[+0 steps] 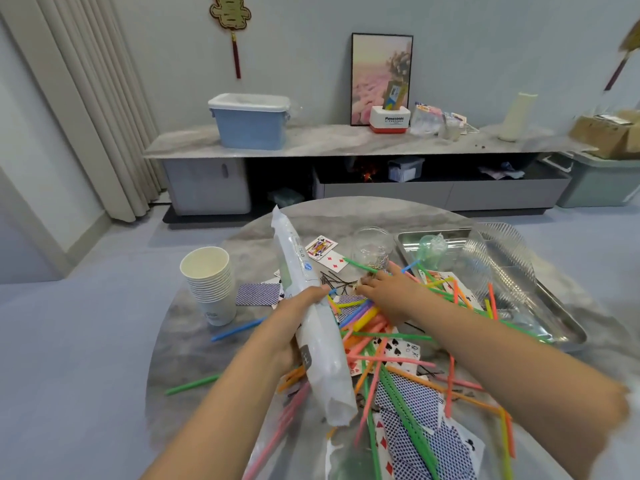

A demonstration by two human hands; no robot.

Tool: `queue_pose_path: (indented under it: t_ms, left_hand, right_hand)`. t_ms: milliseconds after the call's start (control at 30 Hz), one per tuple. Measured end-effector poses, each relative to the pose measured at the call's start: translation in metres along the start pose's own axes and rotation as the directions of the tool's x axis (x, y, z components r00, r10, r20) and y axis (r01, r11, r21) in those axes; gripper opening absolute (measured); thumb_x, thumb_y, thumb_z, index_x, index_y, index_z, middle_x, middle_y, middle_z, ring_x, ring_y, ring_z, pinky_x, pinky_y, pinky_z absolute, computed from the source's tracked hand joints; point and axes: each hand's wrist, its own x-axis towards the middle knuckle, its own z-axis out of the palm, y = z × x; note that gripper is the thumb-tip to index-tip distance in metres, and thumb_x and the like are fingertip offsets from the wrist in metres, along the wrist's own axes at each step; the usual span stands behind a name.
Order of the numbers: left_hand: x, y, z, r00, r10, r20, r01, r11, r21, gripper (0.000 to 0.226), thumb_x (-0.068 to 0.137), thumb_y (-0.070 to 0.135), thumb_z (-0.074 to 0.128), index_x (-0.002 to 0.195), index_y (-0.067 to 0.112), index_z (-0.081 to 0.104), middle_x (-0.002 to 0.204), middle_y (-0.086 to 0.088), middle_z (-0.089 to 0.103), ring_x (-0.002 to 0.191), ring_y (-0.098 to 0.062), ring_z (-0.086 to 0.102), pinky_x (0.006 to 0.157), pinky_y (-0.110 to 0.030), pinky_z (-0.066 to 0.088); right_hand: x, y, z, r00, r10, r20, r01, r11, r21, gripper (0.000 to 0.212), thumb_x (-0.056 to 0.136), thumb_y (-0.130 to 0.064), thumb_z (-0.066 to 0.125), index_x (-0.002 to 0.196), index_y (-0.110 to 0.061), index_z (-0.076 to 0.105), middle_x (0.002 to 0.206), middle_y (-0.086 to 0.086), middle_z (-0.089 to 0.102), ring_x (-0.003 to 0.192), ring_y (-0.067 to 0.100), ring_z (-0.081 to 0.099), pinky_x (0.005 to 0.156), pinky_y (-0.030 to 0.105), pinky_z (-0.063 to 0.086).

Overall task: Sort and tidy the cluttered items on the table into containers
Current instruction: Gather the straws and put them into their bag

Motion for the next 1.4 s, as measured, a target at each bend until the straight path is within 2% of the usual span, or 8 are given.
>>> queue_pose_path:
  t_ms: [100,200,433,600,867,967,1100,1400]
  left_hand:
    - [0.001,0.001,0.001,1.0,-0.009,0.002,0.009,1.0,-0.014,0.023,0.083,0.027,0.067,0.096,0.009,0.06,0.076,-0.012,0.058,0.063,-0.024,0.057,0.062,-0.031,0.05]
    - [0.0,0.001,0.002,1.0,-0.001,0.009,0.001,1.0,-0.024,0.02,0.084,0.026,0.066,0.095,0.01,0.06,0.074,-0.012,0.058,0.062,-0.023,0.056,0.062,-0.03,0.05]
    - [-0.007,0.004,0.0,1.0,0.014,0.017,-0.013,0.999,-0.033,0.019,0.084,0.027,0.066,0.092,0.01,0.06,0.072,-0.011,0.06,0.061,-0.023,0.058,0.059,-0.03,0.053]
    - [-0.014,0.004,-0.002,1.0,0.014,0.003,-0.014,0.999,-0.039,0.024,0.082,0.028,0.068,0.096,0.011,0.059,0.076,-0.012,0.06,0.067,-0.025,0.058,0.068,-0.036,0.052]
    - [-0.02,0.007,-0.002,1.0,0.02,0.002,-0.02,0.997,-0.07,0.021,0.084,0.026,0.066,0.093,0.01,0.058,0.077,-0.014,0.059,0.067,-0.026,0.057,0.068,-0.037,0.051]
    - [-0.021,0.007,-0.002,1.0,0.03,0.0,-0.03,0.996,-0.078,0.018,0.085,0.025,0.065,0.091,0.011,0.058,0.076,-0.014,0.059,0.066,-0.026,0.057,0.068,-0.036,0.051]
    - [-0.022,0.008,-0.001,1.0,0.016,0.014,-0.015,0.996,-0.09,0.019,0.085,0.026,0.066,0.093,0.01,0.059,0.073,-0.013,0.059,0.063,-0.025,0.057,0.063,-0.033,0.051]
    - [-0.024,0.008,-0.001,0.999,0.037,0.007,-0.036,0.995,-0.094,0.015,0.086,0.026,0.064,0.087,0.012,0.059,0.07,-0.011,0.061,0.06,-0.023,0.059,0.06,-0.032,0.052]
  right_hand:
    - [-0.005,0.001,0.003,0.999,-0.035,-0.041,0.033,0.998,-0.052,0.042,0.088,-0.018,0.055,0.128,-0.012,0.045,0.137,0.008,0.046,0.127,0.025,0.04,0.106,0.043,0.025]
    - [-0.011,0.005,0.001,0.996,-0.042,-0.076,0.037,0.998,-0.058,0.029,0.087,-0.013,0.053,0.116,-0.013,0.052,0.121,0.006,0.056,0.114,0.025,0.051,0.098,0.038,0.033]
    - [-0.033,0.013,-0.013,0.987,0.022,-0.161,-0.026,0.999,-0.021,0.027,0.087,-0.01,0.052,0.114,-0.017,0.052,0.103,0.002,0.061,0.092,0.023,0.06,0.084,0.036,0.049]
    - [-0.046,0.018,-0.012,0.956,0.063,-0.286,-0.077,0.996,-0.038,0.04,0.091,-0.008,0.047,0.128,-0.021,0.044,0.105,0.002,0.062,0.099,0.024,0.057,0.082,0.032,0.038]
    - [-0.04,0.018,-0.018,0.892,0.133,-0.433,-0.141,0.99,0.012,0.027,0.092,-0.014,0.046,0.118,-0.021,0.049,0.108,0.002,0.061,0.103,0.023,0.056,0.083,0.032,0.037]
    - [-0.037,0.013,-0.018,0.914,0.109,-0.391,-0.085,0.993,0.08,0.024,0.092,-0.019,0.046,0.115,-0.021,0.052,0.105,0.001,0.062,0.099,0.022,0.057,0.078,0.029,0.035]
    - [-0.038,0.001,-0.012,0.947,0.121,-0.297,-0.041,0.965,0.26,0.02,0.088,-0.026,0.053,0.107,-0.022,0.057,0.1,-0.001,0.066,0.093,0.022,0.062,0.089,0.035,0.044]
    - [-0.051,-0.019,0.002,0.967,0.122,-0.224,-0.059,0.961,0.269,0.016,0.09,-0.028,0.052,0.104,-0.02,0.055,0.1,0.0,0.062,0.09,0.021,0.06,0.067,0.028,0.038]
